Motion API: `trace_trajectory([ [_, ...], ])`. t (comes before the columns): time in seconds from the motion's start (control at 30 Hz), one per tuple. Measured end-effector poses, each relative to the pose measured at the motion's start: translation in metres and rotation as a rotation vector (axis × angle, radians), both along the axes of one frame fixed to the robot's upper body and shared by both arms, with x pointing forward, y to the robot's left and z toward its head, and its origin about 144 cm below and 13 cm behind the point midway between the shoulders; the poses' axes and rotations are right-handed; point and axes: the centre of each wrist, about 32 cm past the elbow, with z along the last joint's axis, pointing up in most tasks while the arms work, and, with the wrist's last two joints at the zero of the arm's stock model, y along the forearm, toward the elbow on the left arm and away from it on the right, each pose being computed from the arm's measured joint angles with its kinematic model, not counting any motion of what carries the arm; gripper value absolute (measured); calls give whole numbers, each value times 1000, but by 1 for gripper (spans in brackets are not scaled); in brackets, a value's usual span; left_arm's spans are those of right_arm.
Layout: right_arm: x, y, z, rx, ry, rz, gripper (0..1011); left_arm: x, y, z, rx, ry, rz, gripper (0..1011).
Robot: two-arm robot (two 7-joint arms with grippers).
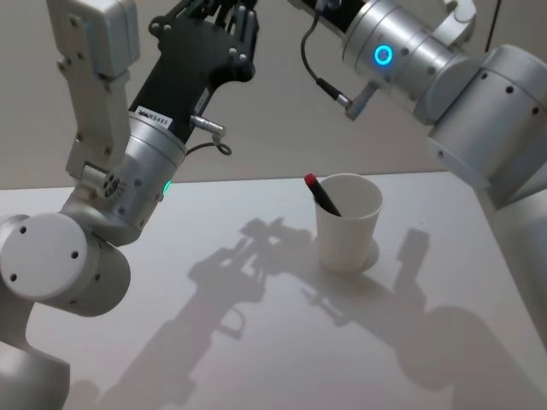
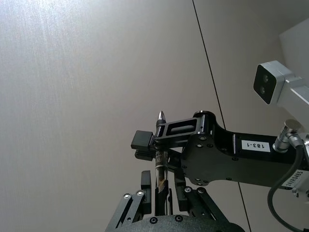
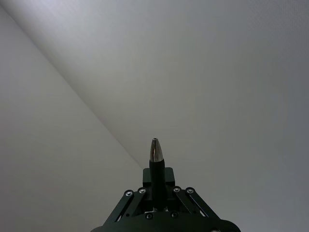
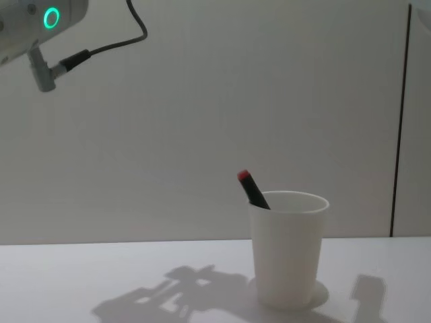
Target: Place the pen into the pen holder.
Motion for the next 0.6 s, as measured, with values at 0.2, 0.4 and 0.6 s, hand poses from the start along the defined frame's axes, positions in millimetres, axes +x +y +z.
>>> trace_trajectory([
  [0.2, 0, 0, 0, 0, 0, 0, 131, 0, 0, 0, 0, 0, 0, 423],
  [0.4, 0, 0, 0, 0, 0, -1, 131, 0, 0, 0, 0, 0, 0, 630],
  [0.6, 0, 0, 0, 1, 0, -2, 131, 0, 0, 0, 0, -1, 0, 815],
])
